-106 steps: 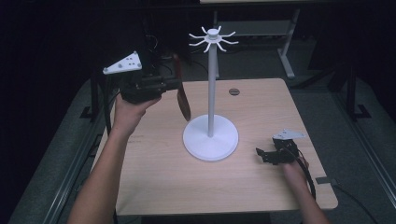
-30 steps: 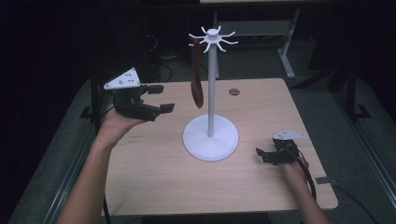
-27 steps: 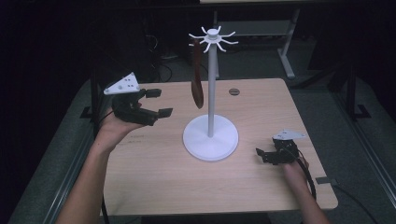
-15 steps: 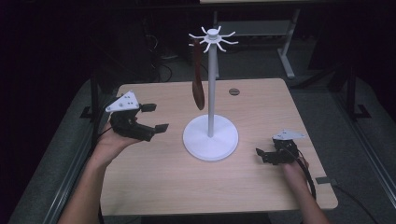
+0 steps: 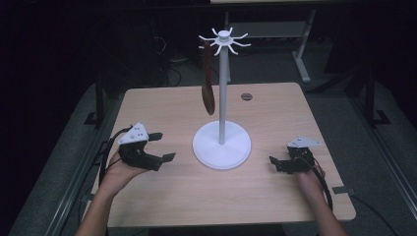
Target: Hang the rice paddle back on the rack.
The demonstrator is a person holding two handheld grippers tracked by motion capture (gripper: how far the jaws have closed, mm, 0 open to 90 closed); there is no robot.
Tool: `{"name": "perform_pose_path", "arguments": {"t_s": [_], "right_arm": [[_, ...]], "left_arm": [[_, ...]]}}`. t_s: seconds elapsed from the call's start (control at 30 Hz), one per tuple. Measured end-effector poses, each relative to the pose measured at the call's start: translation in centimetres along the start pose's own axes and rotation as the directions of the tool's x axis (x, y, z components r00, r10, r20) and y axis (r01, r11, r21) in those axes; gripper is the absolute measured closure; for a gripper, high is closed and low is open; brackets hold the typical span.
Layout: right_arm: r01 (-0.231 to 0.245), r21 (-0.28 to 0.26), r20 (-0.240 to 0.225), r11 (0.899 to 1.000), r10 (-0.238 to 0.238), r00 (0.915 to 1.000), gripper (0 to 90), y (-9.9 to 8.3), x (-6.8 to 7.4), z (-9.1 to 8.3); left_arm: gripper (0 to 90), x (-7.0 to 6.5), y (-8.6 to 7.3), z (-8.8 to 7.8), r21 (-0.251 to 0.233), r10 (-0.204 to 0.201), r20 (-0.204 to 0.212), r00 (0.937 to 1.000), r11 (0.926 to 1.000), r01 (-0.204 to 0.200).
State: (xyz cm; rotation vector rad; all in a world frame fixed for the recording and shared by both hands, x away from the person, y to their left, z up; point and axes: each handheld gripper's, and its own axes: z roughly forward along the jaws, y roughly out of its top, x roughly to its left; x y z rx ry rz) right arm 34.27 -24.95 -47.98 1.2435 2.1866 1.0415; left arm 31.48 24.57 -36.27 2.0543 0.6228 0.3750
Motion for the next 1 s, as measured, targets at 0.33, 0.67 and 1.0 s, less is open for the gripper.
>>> {"name": "perform_pose_path", "arguments": {"t_s": [0.33,0.67,1.0], "right_arm": [[0.001,0.000,0.000,1.000,-0.001,1.0000,13.2,0.0,0.0,0.0],[0.001,-0.002,-0.004,1.000,-0.001,1.0000,13.2,0.0,-0.1,0.0],[-0.003,-0.005,-0.004,1.000,0.003,1.0000,13.2,0.0,-0.1,0.0]], "left_arm": [[14.9,-0.5,-4.2,0.9,0.016,-0.021,-0.029,0.9994,0.9996,0.022],[14.9,-0.5,-8.1,2.4,0.133,-0.028,-0.050,0.9984,0.9906,0.035],[14.8,0.2,-8.9,2.7,0.157,-0.033,-0.055,0.9980,0.9867,0.041]]}}
